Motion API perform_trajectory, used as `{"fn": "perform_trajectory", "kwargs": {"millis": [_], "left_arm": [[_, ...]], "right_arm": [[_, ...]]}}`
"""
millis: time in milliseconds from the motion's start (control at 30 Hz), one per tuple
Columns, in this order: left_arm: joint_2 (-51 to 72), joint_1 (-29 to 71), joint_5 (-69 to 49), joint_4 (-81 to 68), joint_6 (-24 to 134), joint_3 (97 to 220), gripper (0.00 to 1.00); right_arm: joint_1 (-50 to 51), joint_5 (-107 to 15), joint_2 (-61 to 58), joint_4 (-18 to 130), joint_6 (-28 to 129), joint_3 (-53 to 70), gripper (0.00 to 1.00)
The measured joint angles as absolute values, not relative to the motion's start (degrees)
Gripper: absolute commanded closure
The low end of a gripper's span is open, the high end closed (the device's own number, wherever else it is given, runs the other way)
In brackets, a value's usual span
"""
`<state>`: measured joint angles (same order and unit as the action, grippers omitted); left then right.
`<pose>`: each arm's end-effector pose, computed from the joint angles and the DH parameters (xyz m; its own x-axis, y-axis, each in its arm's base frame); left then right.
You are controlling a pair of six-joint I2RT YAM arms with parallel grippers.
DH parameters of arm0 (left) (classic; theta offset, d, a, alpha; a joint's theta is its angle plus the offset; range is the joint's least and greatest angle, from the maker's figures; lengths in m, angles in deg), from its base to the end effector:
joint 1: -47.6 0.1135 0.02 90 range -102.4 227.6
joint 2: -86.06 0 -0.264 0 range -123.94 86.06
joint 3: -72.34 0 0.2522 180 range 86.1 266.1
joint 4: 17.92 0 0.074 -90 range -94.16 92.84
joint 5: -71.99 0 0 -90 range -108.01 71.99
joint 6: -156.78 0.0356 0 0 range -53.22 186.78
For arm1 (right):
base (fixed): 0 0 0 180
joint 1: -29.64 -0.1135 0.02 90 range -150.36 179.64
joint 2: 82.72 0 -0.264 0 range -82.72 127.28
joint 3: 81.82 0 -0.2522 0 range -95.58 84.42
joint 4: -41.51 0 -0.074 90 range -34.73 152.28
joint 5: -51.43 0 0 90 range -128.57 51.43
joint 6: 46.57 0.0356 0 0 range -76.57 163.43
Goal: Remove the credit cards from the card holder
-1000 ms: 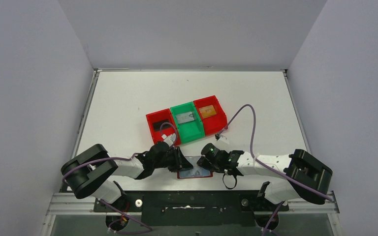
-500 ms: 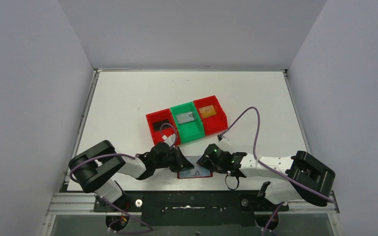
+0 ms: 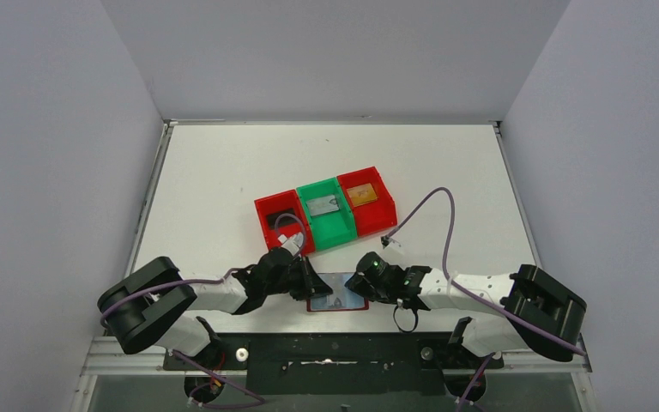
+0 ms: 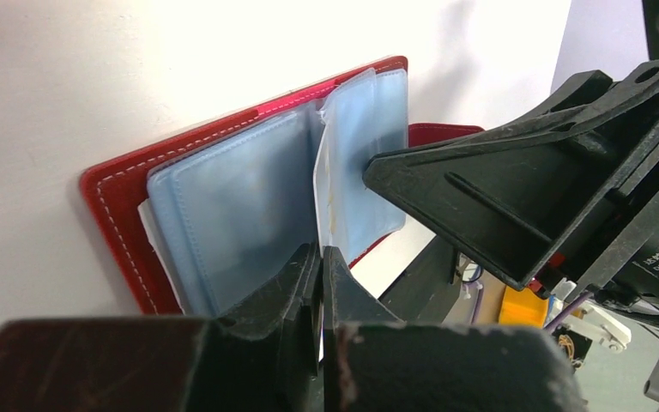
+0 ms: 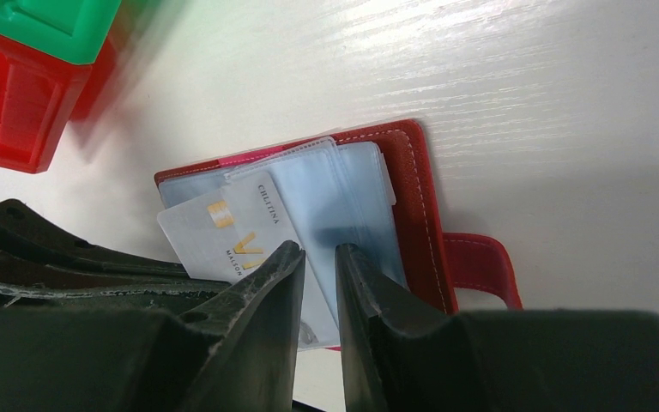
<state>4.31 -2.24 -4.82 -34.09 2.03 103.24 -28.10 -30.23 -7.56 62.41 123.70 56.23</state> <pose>0.1426 -0.1816 0.1174 -0.9390 -0.2527 -0.2334 0.0371 0.6000 -0.7992 0.1258 0.1896 0.1421 -0.8530 0.4756 -0.2149 0.2925 0.7766 0.5579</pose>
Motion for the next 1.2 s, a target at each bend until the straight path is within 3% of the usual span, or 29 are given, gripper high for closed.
{"fn": "perform_trajectory", "kwargs": {"millis": [500,800,1200], "left_arm": [[14.86,0.12,-6.44,-19.76,7.41,105.34,1.0],[22.16,1.95,-8.16,-10.84,9.53,105.82,1.0],[34.07,3.0,-14.33,-2.82,9.99,106.26,1.0]], "right_arm": [[-28.1,-27.87,-10.6,68.36,119.81,55.27,0.74],[-29.48,-29.54,-12.04,62.21,112.79,55.03,0.7],[-30.68,-33.54,4.04,60.16,108.27,43.71,0.72]]}}
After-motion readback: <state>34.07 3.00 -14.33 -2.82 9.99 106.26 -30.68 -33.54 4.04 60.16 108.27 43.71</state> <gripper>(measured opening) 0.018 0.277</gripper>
